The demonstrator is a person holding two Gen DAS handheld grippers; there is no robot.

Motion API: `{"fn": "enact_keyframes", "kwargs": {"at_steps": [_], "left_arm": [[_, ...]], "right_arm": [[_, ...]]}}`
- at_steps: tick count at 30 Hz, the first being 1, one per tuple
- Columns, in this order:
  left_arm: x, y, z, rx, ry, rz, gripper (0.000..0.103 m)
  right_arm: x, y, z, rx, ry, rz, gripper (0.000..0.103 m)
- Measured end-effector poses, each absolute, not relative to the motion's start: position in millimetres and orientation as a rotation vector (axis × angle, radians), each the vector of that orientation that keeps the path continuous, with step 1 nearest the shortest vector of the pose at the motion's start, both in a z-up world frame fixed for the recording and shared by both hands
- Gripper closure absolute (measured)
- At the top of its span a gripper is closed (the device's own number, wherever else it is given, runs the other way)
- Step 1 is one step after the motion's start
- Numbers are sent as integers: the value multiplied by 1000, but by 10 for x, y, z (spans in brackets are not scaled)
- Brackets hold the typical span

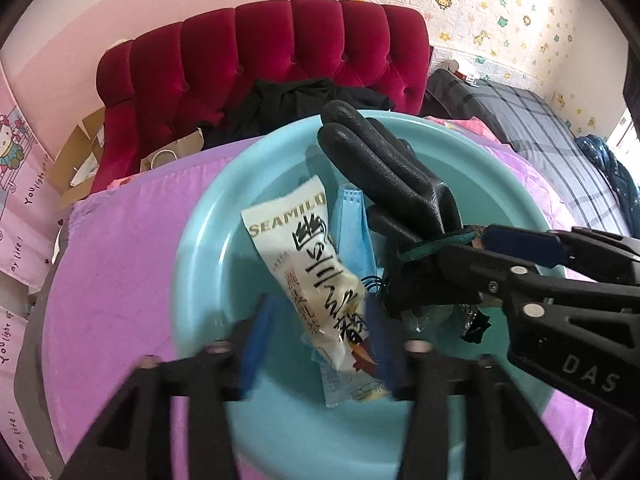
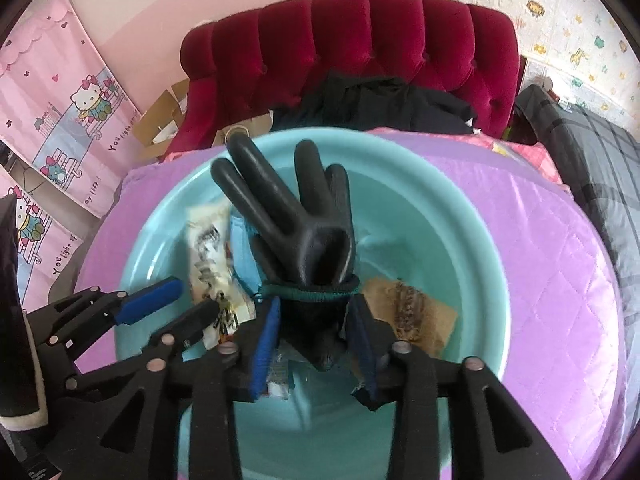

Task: Organize soft objects
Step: 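Open both grippers to drop the wrapper and glove into the basin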

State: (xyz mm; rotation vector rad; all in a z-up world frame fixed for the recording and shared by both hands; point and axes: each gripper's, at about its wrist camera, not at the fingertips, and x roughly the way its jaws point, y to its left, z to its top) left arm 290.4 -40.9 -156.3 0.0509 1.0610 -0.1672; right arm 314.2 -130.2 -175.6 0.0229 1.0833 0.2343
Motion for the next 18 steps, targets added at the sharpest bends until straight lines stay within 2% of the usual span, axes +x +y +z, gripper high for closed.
{"fn": "enact_keyframes", "kwargs": {"at_steps": [2, 4, 6, 7, 8, 10, 18], "left_arm": [[2867, -401, -1523, 47, 1047, -165, 19], [2826, -387, -1481, 51, 1030, -153, 12], [2786, -364, -1449, 45, 1026, -152, 9], [2766, -360, -1440, 46, 1027, -150, 2], [2734, -357, -1422, 45, 1021, -151, 0], [2663, -362, -1397, 49, 1012, -150, 0], [2407, -307, -1231, 57, 972, -120, 0]], "right_arm": [[3097, -1293, -1694, 16, 1070, 226, 55], [3052, -1289, -1644, 12, 1059, 217, 49], [3007, -1295, -1599, 9, 1048, 206, 33], [2986, -1297, -1580, 10, 1043, 204, 22], [2962, -1300, -1564, 12, 1038, 203, 12], [2905, -1291, -1539, 10, 1030, 201, 0], [2668, -1333, -1360, 6, 995, 181, 0]]}}
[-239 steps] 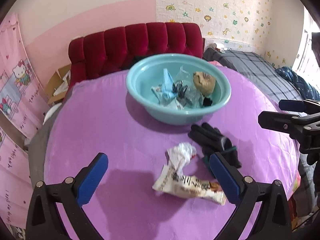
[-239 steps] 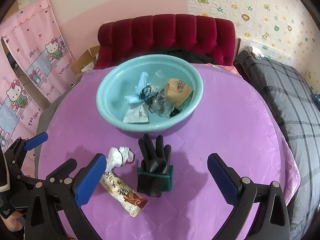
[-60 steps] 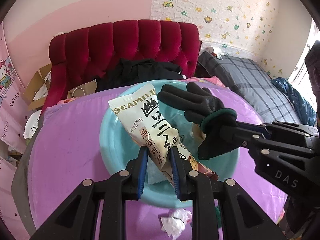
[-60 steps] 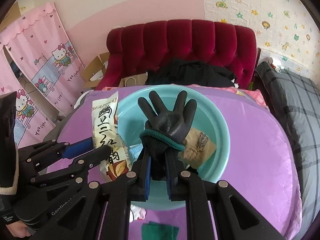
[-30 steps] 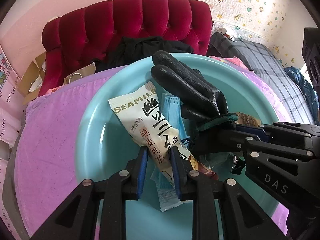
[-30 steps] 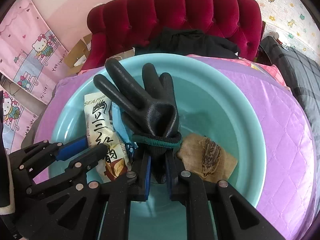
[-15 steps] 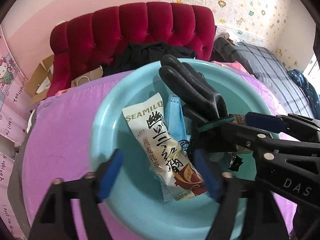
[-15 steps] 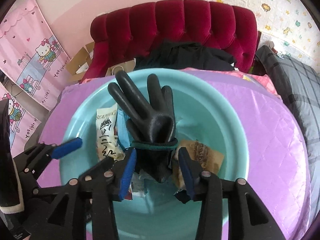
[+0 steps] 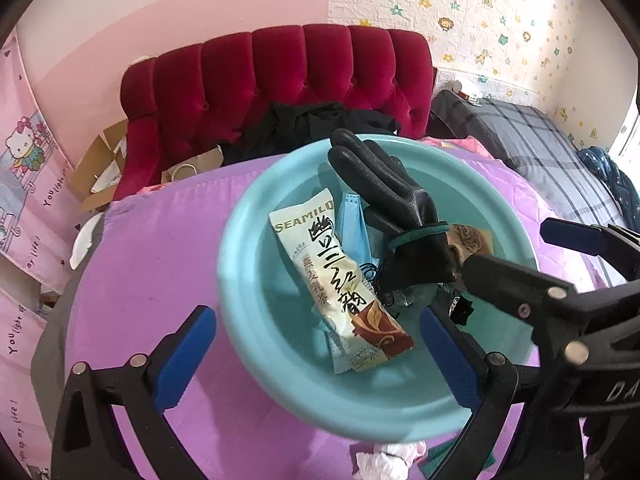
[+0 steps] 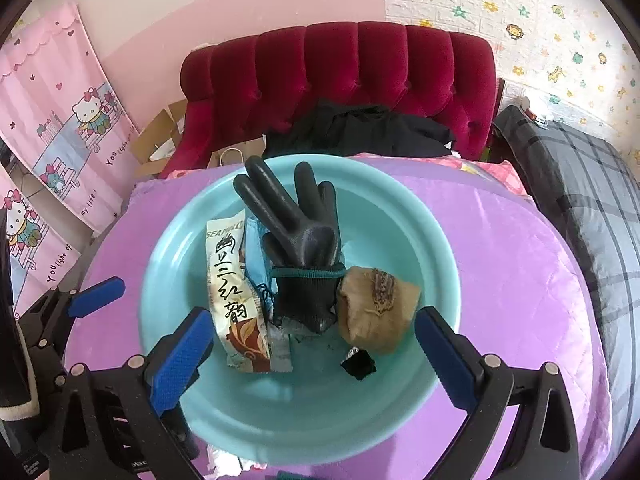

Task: Organize soft objects
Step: 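Open both grippers to drop the wrapper and glove into the basin, then move both grippers back toward the white tissue and green sponge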

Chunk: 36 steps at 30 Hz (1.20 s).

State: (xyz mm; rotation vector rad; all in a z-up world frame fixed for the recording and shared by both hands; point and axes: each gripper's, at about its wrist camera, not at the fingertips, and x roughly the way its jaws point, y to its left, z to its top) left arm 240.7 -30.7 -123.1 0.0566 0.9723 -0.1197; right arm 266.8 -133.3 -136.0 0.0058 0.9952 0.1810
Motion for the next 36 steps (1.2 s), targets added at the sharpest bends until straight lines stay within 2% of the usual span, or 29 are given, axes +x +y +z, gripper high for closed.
{"fn": "enact_keyframes", "kwargs": {"at_steps": [20, 36], "left_arm": [[1548, -161, -934, 61, 907, -116, 0], [952, -68, -1114, 64, 891, -114, 0]], "right_arm": [[1792, -1383, -1037, -4, 957, 186, 0], [1089, -1404, -1241, -40, 939, 137, 0]]}}
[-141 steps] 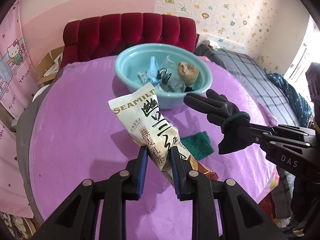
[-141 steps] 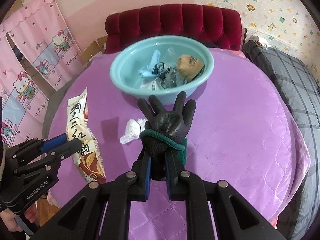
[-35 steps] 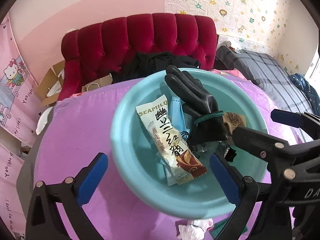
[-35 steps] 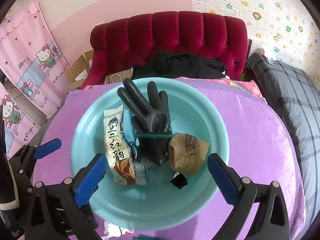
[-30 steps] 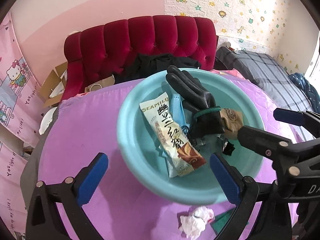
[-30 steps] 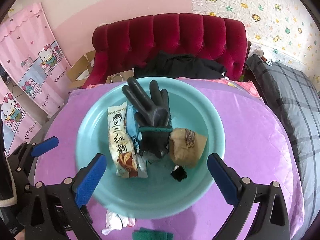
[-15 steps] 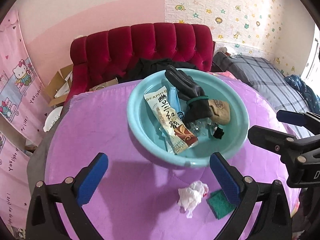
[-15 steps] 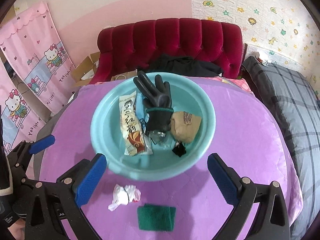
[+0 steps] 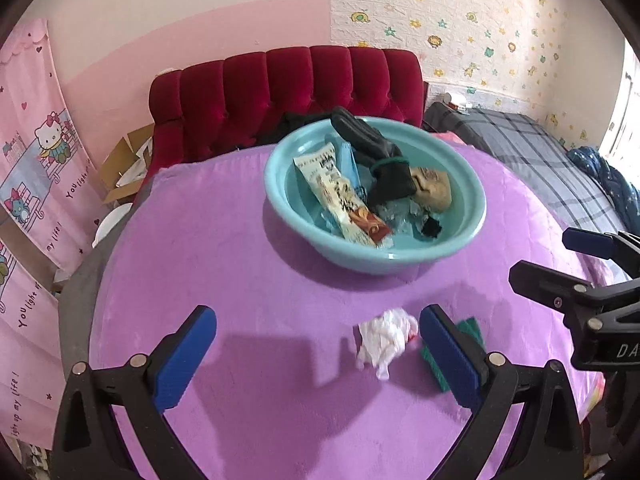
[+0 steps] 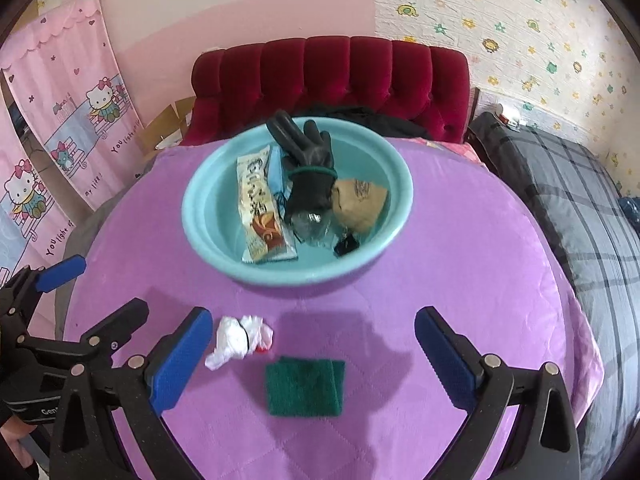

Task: Organize soft objects
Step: 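Move both grippers back toward the white tissue and green sponge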

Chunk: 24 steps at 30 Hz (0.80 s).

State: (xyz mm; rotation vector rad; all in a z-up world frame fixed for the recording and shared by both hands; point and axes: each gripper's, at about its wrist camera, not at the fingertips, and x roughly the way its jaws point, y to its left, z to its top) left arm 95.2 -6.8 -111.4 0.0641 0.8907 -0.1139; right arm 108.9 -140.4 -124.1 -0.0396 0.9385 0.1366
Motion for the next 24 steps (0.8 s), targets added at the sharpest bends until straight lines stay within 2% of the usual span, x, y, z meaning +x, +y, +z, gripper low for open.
{"fn": "enact_keyframes", "kwargs": {"at_steps": [24], "left_arm": [[572, -44, -1766, 56, 957, -125, 0]], "right_arm": [[813, -1394, -1985, -29, 1021, 130, 0]]}}
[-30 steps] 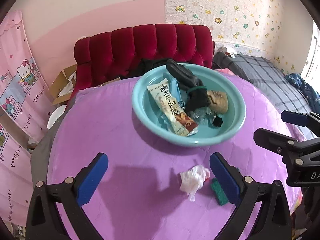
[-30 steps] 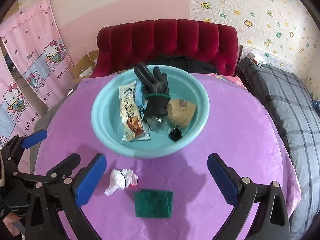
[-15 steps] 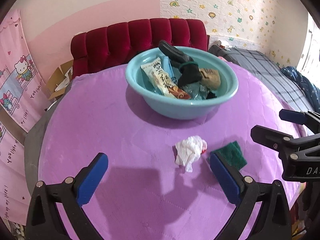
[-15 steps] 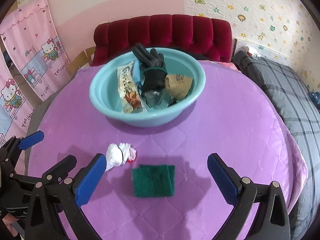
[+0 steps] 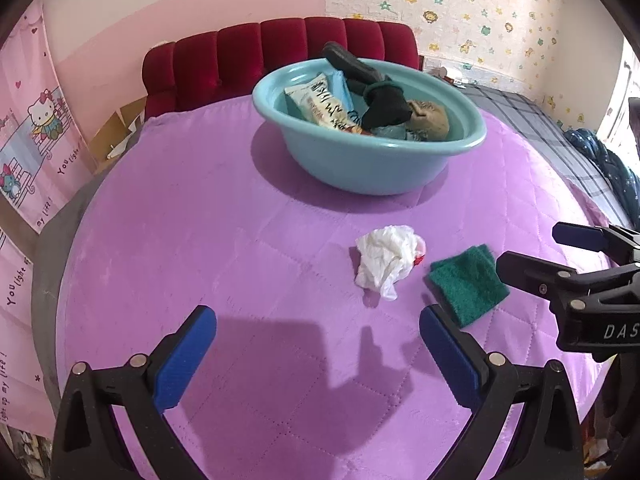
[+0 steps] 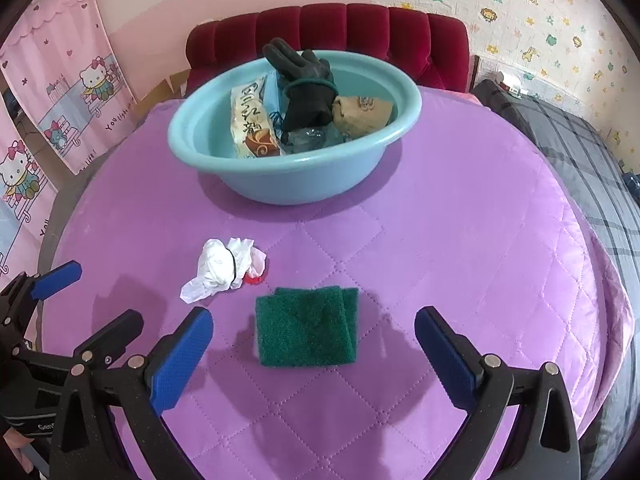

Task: Organize soft objects
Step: 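Move both grippers back toward the white tissue and green sponge, then grasp the white tissue with the left gripper while the right gripper grasps the green sponge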

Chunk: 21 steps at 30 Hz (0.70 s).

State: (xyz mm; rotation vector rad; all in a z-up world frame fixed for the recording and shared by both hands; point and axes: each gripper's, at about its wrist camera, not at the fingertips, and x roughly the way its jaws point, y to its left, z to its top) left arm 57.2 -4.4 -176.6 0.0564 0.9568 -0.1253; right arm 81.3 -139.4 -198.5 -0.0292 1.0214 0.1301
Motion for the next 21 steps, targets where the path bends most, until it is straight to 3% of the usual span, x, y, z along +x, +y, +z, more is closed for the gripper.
{"fn": "enact_keyframes", "kwargs": {"at_steps": [18, 19, 21], "left_arm": [[644, 42, -2038, -7, 1025, -128, 0], [653, 40, -2044, -10, 1026, -127, 0], [662, 33, -2047, -9, 1025, -127, 0]], "right_arm": [[1145, -1241, -2632, -109, 1191, 151, 0], [1156, -1240, -2653, -112, 1198, 153, 2], [1156, -1240, -2670, -122, 1203, 152, 22]]}}
